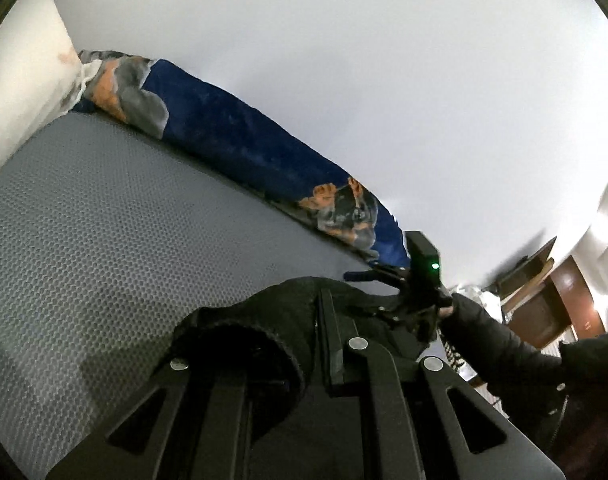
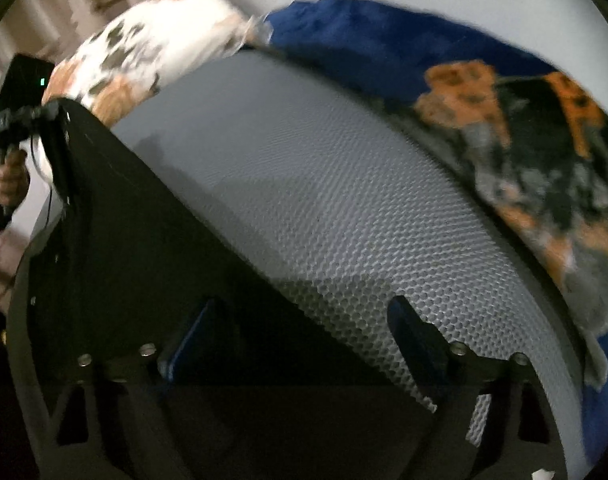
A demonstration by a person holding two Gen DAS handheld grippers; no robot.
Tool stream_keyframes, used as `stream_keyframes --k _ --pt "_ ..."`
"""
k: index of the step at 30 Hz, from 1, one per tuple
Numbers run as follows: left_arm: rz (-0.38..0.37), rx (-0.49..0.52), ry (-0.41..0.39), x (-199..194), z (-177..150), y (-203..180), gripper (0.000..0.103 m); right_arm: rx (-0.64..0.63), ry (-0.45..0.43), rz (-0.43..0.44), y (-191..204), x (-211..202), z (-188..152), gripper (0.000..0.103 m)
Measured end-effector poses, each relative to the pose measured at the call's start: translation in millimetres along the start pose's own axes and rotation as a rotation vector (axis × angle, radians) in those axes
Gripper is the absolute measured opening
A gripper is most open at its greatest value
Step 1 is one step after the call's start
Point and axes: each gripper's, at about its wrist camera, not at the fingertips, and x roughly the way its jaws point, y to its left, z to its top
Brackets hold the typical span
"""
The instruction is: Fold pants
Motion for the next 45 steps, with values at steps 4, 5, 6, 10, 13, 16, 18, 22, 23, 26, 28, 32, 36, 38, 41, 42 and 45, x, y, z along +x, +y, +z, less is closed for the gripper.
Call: stream_keyframes --k 4,5,6,10,13,16,18,22,23,26,28,32,36,38,41,42,45 --pt "0.025 0.003 0.008 -6 2 -2 0.010 -0.062 0.098 0.033 -8 14 -5 0.070" --pt "0.031 0.004 0.012 -5 3 -3 0.010 -0.074 0.114 0.034 -9 15 -7 0.065" --pt "0.042 0.005 0.018 -3 4 -5 0.010 -0.084 0.124 0.035 -10 15 -8 0.063" --pt "0.067 0.012 0.026 -1 7 -7 0.010 -0.093 0.150 0.050 -16 11 -12 0.049" --pt "0.086 0.014 0.030 1 7 -6 0.010 -0.103 0.161 0.034 -16 10 -15 0.034" --pt "0.101 0.022 0.033 3 5 -7 0.010 -0.111 0.157 -0.014 -13 6 -20 0.016" --pt "0.114 0.033 0.033 4 4 -9 0.010 -0.104 0.142 -0.074 -5 1 -25 0.012" --pt "0.156 0.050 0.037 6 4 -10 0.010 -0.096 0.072 -0.262 17 -19 -34 0.009" --pt "0.167 0.057 0.042 5 3 -11 0.010 -0.079 0.047 -0.315 25 -27 -35 0.009" --pt "0.181 0.080 0.046 -2 -2 -16 0.010 -0.042 -0.035 -0.450 56 -54 -45 0.008" --pt "0.182 0.105 0.051 -12 -7 -21 0.010 -0.022 -0.075 -0.502 72 -75 -54 0.008" --pt "0.155 0.132 0.065 -34 -27 -36 0.011 0.030 -0.136 -0.561 108 -112 -85 0.007" --pt "0.120 0.178 0.095 -56 -59 -57 0.011 0.090 -0.167 -0.570 149 -134 -116 0.007" --pt "0.101 0.199 0.120 -68 -81 -65 0.011 0.112 -0.172 -0.567 167 -144 -137 0.007" --pt "0.095 0.212 0.159 -79 -111 -71 0.011 0.161 -0.166 -0.535 194 -142 -163 0.006" --pt "0.101 0.207 0.181 -82 -124 -70 0.011 0.168 -0.161 -0.525 201 -141 -171 0.006" --pt "0.133 0.200 0.231 -88 -155 -63 0.011 0.207 -0.131 -0.487 225 -131 -197 0.005"
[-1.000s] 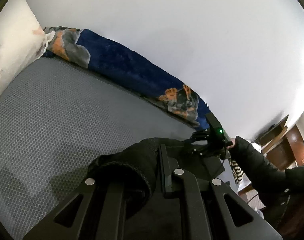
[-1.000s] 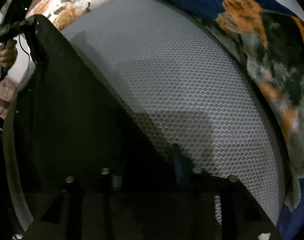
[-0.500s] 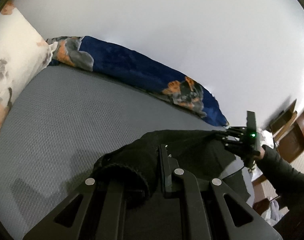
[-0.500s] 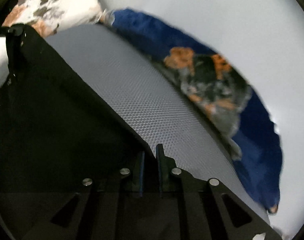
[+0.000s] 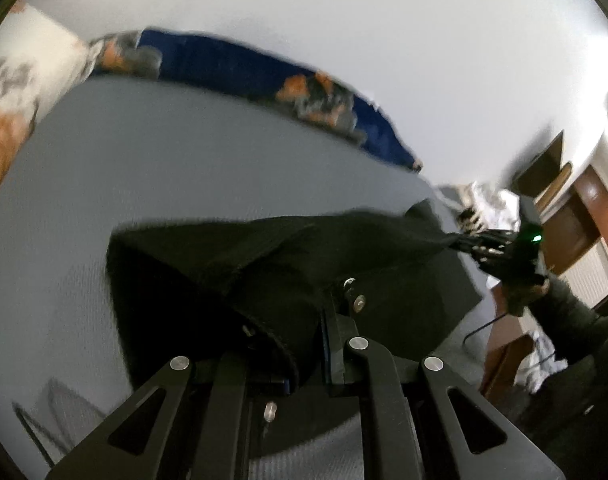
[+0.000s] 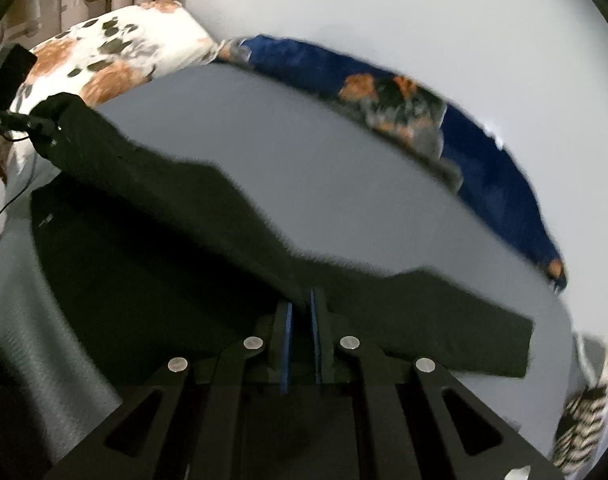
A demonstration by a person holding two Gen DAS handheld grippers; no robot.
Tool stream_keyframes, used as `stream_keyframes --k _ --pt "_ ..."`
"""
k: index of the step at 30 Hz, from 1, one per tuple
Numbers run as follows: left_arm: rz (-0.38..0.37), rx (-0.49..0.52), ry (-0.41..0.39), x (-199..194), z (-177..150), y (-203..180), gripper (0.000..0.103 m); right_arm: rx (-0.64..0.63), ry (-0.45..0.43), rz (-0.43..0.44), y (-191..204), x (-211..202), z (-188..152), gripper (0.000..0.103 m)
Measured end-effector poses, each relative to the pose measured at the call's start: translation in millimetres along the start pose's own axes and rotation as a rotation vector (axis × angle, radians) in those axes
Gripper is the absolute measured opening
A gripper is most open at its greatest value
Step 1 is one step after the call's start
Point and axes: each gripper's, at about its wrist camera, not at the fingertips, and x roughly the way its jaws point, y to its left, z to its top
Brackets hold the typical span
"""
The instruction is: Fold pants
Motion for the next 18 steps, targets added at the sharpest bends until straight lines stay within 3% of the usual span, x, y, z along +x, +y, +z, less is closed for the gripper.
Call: stream_keyframes --k 6,10,16,18 --pt "0.055 -0.031 0.116 18 -48 10 0.012 0.042 0.081 0.051 25 23 -43 0.005" --pt "0.102 -0.011 0.173 27 -61 13 0.017 0.058 0.129 0.063 28 45 -54 0.005" --pt "0.165 0.013 0.190 8 -61 2 0.032 0.060 0.137 0.062 28 52 -53 0.005" --pt "0.210 0.001 0.193 -3 -64 1 0.056 0.064 0.137 0.070 26 52 -52 0.005"
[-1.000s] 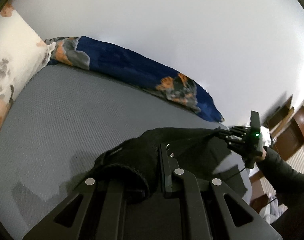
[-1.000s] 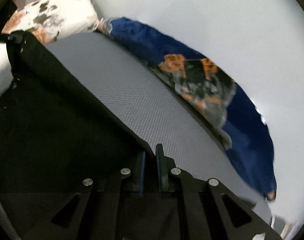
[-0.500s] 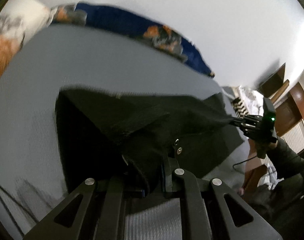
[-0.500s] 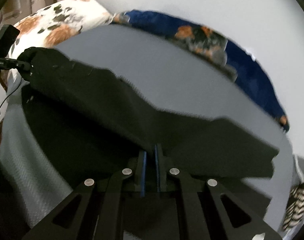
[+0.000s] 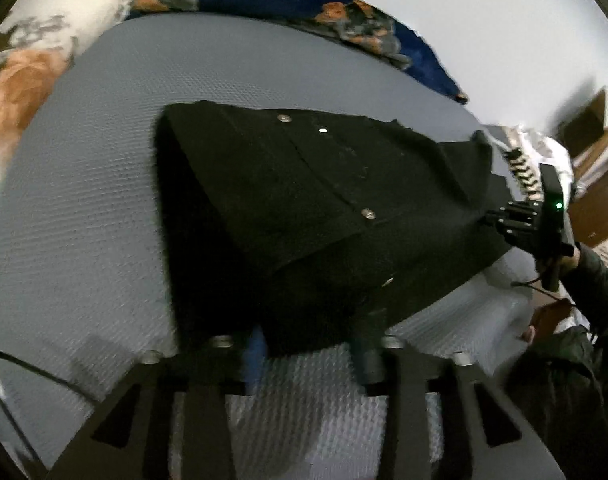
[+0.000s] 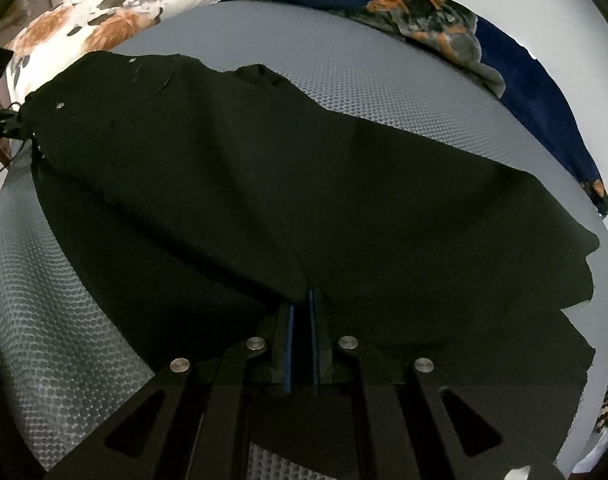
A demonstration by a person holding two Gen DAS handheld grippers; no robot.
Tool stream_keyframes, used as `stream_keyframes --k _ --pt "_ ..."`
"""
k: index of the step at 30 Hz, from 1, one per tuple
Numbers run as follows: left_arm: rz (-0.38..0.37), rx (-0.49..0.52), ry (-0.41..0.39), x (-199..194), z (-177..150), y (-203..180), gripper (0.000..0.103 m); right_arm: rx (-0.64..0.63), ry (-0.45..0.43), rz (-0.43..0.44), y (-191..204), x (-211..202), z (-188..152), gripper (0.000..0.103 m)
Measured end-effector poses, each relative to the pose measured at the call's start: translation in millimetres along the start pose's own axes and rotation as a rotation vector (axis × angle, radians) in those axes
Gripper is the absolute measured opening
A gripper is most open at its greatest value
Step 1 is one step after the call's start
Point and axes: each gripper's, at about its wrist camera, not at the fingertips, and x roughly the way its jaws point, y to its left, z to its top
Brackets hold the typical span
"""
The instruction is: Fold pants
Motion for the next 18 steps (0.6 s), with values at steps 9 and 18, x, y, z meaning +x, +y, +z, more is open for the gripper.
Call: stream_keyframes --k 9,18 --pt "-0.183 -0.389 -0.093 -50 -27 23 0.057 0.021 -0.030 0.015 0 0 -3 0.006" --pt "-0.311 -0.698 -0.095 -8 -29 22 0.057 0.015 -0.046 0.015 0 -1 -6 0.006"
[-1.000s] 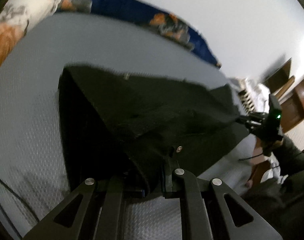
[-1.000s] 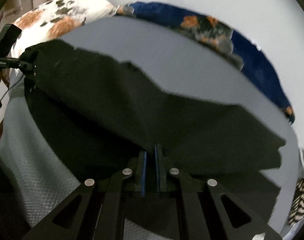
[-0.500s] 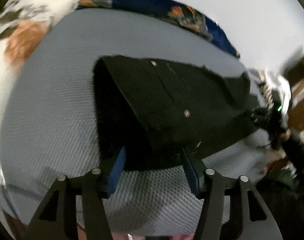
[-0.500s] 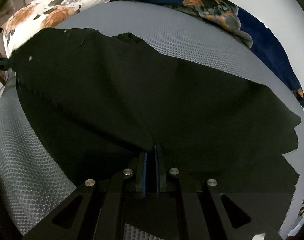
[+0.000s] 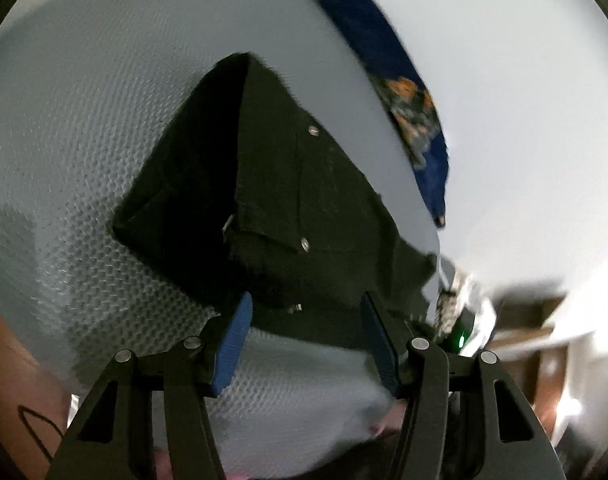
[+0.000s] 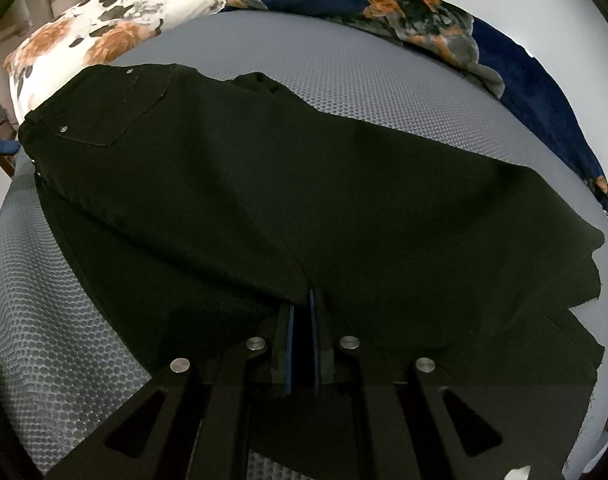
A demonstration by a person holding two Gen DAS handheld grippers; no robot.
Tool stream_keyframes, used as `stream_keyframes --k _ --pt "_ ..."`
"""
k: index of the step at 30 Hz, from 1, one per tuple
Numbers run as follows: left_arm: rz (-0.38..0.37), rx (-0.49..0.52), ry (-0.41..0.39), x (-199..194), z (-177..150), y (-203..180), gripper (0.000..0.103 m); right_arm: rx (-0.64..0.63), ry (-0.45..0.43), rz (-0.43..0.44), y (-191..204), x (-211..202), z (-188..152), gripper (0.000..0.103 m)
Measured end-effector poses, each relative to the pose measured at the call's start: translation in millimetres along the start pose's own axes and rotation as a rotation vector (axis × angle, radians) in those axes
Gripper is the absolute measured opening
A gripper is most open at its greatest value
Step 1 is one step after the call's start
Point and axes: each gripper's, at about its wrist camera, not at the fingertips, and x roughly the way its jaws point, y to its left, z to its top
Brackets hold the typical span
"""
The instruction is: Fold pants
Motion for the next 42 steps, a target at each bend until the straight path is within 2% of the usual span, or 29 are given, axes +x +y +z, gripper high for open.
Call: stream_keyframes --k 4,5,7,8,9,11,14,18,20,22,23,25,31,32,35,39,42 --pt "0.058 -0.127 -0.014 14 10 16 0.057 0.012 -0.011 0.000 0 -2 -1 0.006" --pt "0.086 -0.144 -0.021 17 12 20 0.057 0.015 -0.014 -0.001 0 -2 -1 0.006" --pt "0.095 -0.141 -0.046 19 15 19 0.055 0.023 -0.025 -0.005 0 -5 -2 0.006" --pt "0.105 -0.129 -0.065 18 18 16 0.043 0.028 -0.032 -0.007 -1 -7 -2 0.006" --pt "0.119 -0.105 -0.078 17 22 11 0.028 0.036 -0.042 -0.012 -1 -11 -2 0.006" --pt "0.115 -0.048 -0.103 13 31 -4 0.022 0.048 -0.059 -0.023 1 -19 0 0.006" --pt "0.127 0.106 -0.145 1 51 -39 0.020 0.074 -0.091 -0.030 5 -31 3 0.006" --pt "0.097 0.252 -0.198 -19 76 -74 0.020 0.115 -0.109 -0.021 15 -37 3 0.006" --pt "0.093 0.298 -0.197 -21 87 -86 0.020 0.129 -0.102 -0.011 20 -34 1 0.006" --pt "0.124 0.377 -0.179 -16 92 -92 0.020 0.133 -0.087 -0.004 26 -28 -2 0.006" --pt "0.168 0.431 -0.161 -11 90 -89 0.020 0.138 -0.079 0.003 28 -26 -5 0.006" --pt "0.215 0.444 -0.117 -5 85 -72 0.020 0.142 -0.068 0.015 30 -22 -8 0.006" --pt "0.368 0.371 -0.018 8 62 6 0.019 0.143 -0.031 0.035 31 -19 -14 0.006" --pt "0.380 0.358 -0.018 7 58 15 0.019 0.136 -0.029 0.034 32 -20 -15 0.006" --pt "0.319 0.306 -0.047 -1 53 31 0.019 0.108 -0.020 0.029 36 -26 -17 0.006" --pt "0.363 0.370 -0.057 0 46 21 0.018 0.101 -0.010 0.026 40 -30 -22 0.006" --pt "0.369 0.391 -0.068 0 41 15 0.018 0.091 -0.019 0.020 44 -35 -24 0.006"
